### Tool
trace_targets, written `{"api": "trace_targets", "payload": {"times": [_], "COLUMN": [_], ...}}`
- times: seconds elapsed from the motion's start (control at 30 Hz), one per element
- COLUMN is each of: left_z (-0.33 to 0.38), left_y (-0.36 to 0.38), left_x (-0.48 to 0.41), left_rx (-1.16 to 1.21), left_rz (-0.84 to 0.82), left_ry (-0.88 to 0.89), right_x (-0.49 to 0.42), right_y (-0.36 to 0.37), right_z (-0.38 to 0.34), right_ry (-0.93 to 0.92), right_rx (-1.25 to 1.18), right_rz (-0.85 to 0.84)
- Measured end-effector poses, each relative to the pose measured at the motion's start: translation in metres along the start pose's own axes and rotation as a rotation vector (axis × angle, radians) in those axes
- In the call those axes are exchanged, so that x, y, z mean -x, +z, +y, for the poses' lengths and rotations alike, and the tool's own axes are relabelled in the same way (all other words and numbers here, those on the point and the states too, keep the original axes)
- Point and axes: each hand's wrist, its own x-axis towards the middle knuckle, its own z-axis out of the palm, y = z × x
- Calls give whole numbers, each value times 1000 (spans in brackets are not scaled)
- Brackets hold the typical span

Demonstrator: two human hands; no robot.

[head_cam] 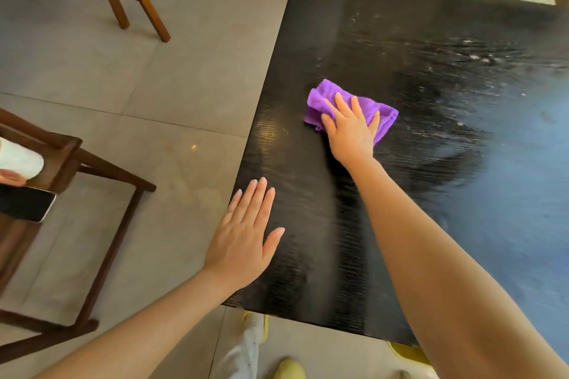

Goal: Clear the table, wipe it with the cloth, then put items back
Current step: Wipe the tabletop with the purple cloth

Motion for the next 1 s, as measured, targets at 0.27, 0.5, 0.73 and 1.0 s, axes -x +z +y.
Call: {"api": "trace_targets", "payload": {"times": [0.27,0.5,0.73,1.0], "left_z": [0,-8,-16,-3], "left_y": [-16,-33,-40,-42], "left_x": [-1,1,8,24], "left_rx": [388,1028,468,211], "left_rz": [74,162,-112,-75], "left_ry": [-117,-396,-72,-16], "right_x": [93,200,250,232], "right_y": [10,25,6,-16], "right_z": [-30,-77,-78,-40], "right_ry": [-233,-283,-231,-92], "right_rx": [-52,-101,-395,-50], "right_rz": [-58,-156,-232,-183]}}
